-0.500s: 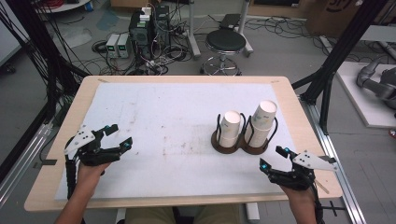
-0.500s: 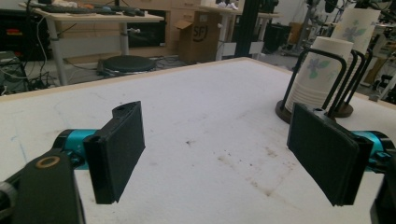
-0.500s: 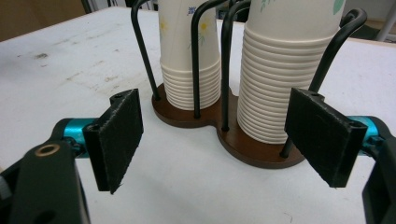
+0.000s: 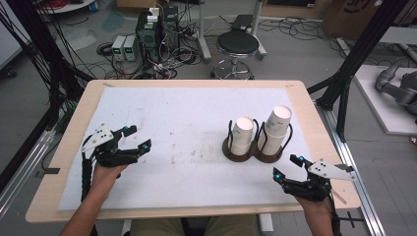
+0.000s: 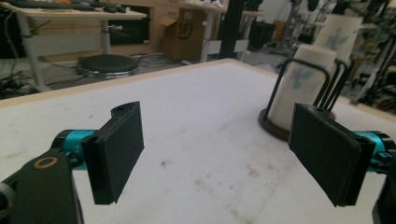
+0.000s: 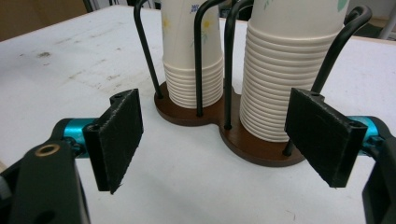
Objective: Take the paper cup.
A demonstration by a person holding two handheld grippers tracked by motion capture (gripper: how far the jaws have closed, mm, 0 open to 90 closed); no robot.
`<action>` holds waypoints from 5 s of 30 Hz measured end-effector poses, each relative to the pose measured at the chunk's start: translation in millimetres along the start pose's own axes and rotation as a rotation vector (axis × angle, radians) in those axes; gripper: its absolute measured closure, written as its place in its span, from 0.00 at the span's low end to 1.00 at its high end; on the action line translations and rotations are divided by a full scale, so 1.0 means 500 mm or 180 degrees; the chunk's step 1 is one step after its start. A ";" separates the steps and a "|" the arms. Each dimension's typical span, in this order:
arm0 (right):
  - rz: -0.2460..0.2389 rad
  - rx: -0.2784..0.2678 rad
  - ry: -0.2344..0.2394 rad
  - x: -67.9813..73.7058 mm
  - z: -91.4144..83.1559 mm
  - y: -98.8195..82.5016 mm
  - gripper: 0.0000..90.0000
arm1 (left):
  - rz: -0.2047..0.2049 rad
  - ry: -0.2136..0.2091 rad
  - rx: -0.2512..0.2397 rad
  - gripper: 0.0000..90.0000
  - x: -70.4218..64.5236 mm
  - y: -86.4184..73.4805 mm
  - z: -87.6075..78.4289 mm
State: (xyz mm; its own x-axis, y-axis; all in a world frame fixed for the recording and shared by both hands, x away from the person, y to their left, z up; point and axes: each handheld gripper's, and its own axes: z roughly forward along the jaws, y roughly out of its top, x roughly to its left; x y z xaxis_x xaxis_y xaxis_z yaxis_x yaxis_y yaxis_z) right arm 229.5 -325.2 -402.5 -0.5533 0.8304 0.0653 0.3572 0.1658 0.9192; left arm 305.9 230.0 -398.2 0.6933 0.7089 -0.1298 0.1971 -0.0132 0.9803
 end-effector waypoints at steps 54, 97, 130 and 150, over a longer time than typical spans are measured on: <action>-0.0010 0.0006 0.0077 0.005 -0.003 -0.001 0.22 | 0.0532 -0.1348 0.0707 0.20 -0.232 0.154 0.479; -0.0001 0.0020 0.0112 0.006 -0.006 -0.005 0.22 | 0.0245 -0.1273 0.0776 0.40 -0.232 0.176 0.495; -0.0049 0.0067 0.0156 0.022 0.008 -0.002 0.22 | 0.0215 -0.1242 0.0253 0.41 -0.170 0.292 0.322; -0.0145 0.0038 0.0340 0.053 0.036 0.022 0.22 | 0.0311 -0.0871 0.0365 0.41 -0.070 0.186 0.131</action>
State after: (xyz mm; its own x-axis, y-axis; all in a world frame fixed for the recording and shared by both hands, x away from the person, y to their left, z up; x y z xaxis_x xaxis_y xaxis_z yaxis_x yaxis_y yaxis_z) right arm 232.4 -291.7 -397.6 -0.6461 0.7604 0.0651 0.3384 0.2090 0.9175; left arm 345.7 157.8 -312.0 0.8706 0.4844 -0.0865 0.1866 -0.1625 0.9689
